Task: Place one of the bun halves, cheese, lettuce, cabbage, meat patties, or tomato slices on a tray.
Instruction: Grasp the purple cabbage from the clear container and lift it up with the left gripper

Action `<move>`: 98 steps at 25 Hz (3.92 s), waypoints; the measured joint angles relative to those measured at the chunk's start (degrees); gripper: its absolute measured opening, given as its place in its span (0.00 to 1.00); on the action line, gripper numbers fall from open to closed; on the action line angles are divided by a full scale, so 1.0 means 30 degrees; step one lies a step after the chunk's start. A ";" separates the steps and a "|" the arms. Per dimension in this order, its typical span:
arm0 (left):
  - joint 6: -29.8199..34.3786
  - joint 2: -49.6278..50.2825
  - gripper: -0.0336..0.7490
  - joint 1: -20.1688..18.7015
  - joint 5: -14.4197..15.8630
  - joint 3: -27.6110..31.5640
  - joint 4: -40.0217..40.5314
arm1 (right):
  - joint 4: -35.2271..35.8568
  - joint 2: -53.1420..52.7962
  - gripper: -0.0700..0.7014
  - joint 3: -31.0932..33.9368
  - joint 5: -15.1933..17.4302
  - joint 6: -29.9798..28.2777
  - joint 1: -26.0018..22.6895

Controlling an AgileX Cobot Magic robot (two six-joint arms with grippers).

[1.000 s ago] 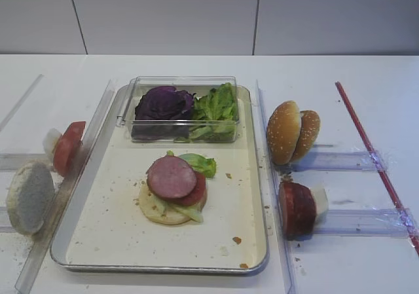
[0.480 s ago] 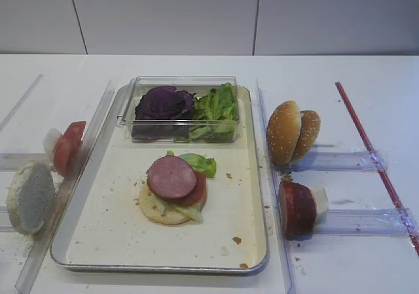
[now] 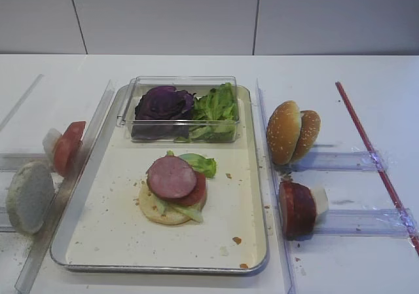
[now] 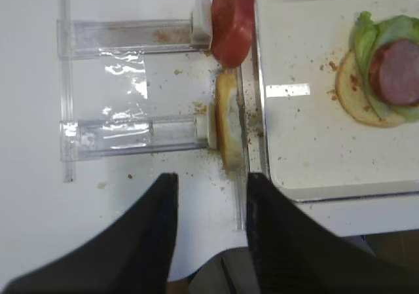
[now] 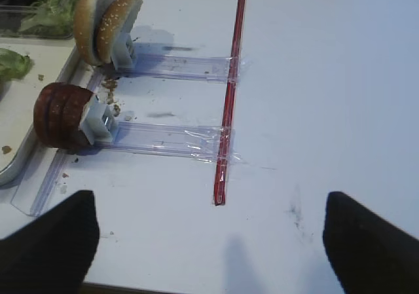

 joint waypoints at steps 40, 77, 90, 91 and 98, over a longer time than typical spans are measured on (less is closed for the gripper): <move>0.0136 2.2580 0.60 -0.5306 -0.0351 -1.8233 -0.0423 | -0.0009 0.0000 0.99 0.0000 0.0000 -0.0034 0.0000; 0.0937 2.5840 0.22 -0.5306 -0.0600 -1.9490 -0.0862 | -0.0009 0.0000 0.99 0.0000 -0.0036 -0.0079 0.0000; 0.0937 2.5840 0.07 -0.5306 -0.0600 -1.9490 -0.0735 | -0.0009 0.0000 0.99 0.0000 -0.0036 -0.0079 0.0000; 0.0937 2.5840 0.07 -0.5306 -0.0600 -1.9490 -0.0735 | -0.0009 0.0000 0.99 0.0000 -0.0036 -0.0079 0.0000; 0.0574 2.5794 0.07 -0.5306 -0.0600 -1.9490 -0.0703 | -0.0009 0.0000 0.99 0.0000 -0.0036 -0.0079 0.0000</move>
